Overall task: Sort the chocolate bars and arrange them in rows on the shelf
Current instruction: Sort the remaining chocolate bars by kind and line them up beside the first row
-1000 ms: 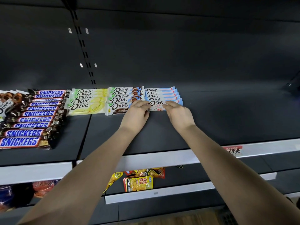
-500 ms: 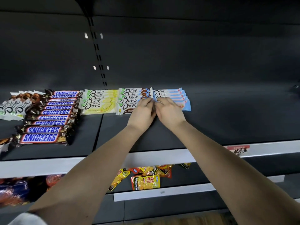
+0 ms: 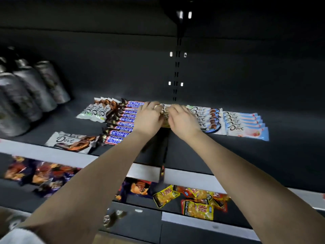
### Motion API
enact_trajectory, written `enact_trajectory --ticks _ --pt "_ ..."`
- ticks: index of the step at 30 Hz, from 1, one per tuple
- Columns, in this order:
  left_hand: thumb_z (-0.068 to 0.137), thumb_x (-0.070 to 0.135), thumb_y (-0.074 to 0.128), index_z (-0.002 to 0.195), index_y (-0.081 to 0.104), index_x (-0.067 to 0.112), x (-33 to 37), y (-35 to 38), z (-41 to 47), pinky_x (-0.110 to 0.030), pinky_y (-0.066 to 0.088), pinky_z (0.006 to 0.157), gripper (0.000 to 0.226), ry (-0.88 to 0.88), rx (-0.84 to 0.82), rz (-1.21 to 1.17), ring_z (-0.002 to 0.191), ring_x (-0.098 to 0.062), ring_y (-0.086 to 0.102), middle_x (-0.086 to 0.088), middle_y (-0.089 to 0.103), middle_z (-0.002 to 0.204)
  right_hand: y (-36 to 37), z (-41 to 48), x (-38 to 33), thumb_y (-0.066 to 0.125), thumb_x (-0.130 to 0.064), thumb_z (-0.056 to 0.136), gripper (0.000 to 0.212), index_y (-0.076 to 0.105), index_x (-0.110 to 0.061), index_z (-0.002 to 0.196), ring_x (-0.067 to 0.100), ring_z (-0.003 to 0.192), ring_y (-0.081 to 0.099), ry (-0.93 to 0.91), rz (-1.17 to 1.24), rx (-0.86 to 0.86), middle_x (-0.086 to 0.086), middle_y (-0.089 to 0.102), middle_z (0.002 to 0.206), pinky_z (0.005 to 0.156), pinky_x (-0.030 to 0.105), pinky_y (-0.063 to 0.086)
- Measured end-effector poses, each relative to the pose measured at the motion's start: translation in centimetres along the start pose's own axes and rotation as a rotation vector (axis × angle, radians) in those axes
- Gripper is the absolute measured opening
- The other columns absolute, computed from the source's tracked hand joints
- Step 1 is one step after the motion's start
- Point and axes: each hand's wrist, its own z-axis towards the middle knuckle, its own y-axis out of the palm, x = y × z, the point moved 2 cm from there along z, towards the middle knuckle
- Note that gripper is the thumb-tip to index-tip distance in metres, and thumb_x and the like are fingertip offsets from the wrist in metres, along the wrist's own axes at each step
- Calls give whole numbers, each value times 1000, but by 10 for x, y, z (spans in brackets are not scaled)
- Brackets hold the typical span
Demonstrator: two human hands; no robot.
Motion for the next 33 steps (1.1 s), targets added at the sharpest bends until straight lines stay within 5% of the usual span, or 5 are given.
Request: enact_trajectory --ticks 7,12,22,28,33 --pt "91 21 50 126 56 11 -83 -33 -15 -39 27 102 37 -117 52 56 124 -29 40 -4 51 134 28 41 -70 59 -13 83 24 66 -6 105 34 92 62 -116 24 48 11 65 107 80 43 51" --pt "91 22 49 119 61 13 -137 -49 -24 -40 28 101 31 -189 98 62 118 -31 45 -4 57 128 44 69 -116 51 -17 90 31 60 -8 119 33 109 54 -187 48 -7 11 59 121 92 43 43" --pt "89 23 49 123 59 18 -246 -76 -43 -36 29 99 36 -279 61 122 120 -27 42 1 53 131 78 113 -214 51 -16 89 31 60 -10 119 33 109 53 -239 87 -62 10 58 121 93 44 42" --pt "89 23 51 116 61 13 -285 -74 -34 -37 32 96 31 -285 49 81 119 -29 42 0 52 131 97 127 -239 65 -12 77 25 68 -10 102 32 91 63 -232 76 -66 10 65 106 79 41 53" --pt "88 21 51 125 56 13 -291 -61 -21 -39 31 100 38 -215 -20 36 123 -30 40 -4 50 135 102 133 -234 53 -15 88 32 60 -9 118 32 107 56 -181 0 -139 12 57 122 94 41 41"
